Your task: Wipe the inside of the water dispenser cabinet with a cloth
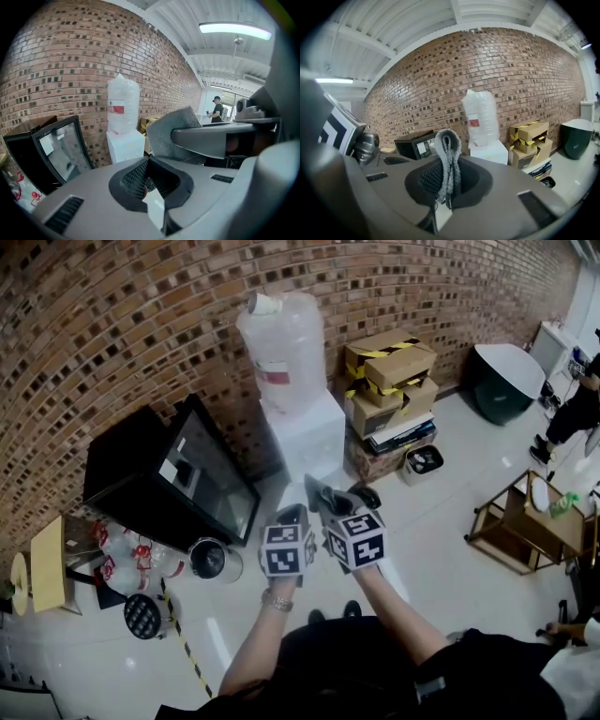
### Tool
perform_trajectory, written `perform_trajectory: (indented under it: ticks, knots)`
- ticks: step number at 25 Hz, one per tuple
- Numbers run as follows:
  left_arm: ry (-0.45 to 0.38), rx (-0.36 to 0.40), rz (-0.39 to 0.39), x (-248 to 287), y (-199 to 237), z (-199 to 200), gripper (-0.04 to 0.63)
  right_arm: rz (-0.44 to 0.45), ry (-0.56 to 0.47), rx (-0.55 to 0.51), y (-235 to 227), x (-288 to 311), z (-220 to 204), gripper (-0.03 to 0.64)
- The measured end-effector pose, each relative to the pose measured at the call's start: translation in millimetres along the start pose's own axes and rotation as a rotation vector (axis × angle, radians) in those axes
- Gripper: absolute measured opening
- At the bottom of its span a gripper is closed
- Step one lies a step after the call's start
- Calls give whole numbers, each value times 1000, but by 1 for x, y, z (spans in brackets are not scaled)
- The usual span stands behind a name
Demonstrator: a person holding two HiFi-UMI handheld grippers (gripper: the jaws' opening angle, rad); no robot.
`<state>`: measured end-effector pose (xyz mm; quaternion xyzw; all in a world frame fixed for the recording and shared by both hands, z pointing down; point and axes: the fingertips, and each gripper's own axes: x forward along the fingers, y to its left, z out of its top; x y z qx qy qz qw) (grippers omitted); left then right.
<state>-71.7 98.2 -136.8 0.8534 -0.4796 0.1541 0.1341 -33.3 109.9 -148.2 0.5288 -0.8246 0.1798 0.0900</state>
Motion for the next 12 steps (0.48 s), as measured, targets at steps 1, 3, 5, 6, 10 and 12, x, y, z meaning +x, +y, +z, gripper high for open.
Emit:
perform_trajectory:
  ticks: [1,3,5,6,10,12]
  knots:
    - [0,0,-3,-1,-1,-1,2,1,-2,2,1,-1,0,21]
    - [1,-2,-8,-3,-3,-2,2,5,-2,5,3,-3,0,21]
    - [0,-2,-16,-3,-8,-2,2,6,-2,9,2,-7,-2,22]
    - [-2,-2,-21,-3,-11,-2,2,5,-2,10,1,-9,-2,21]
    - [-9,0,-44,-1,-22,-3,2,5,-6,21,-3,-15,-8,21]
    - [-10,4,-57,1,-30,-4,2,2,-7,27,-8,-18,-11,21]
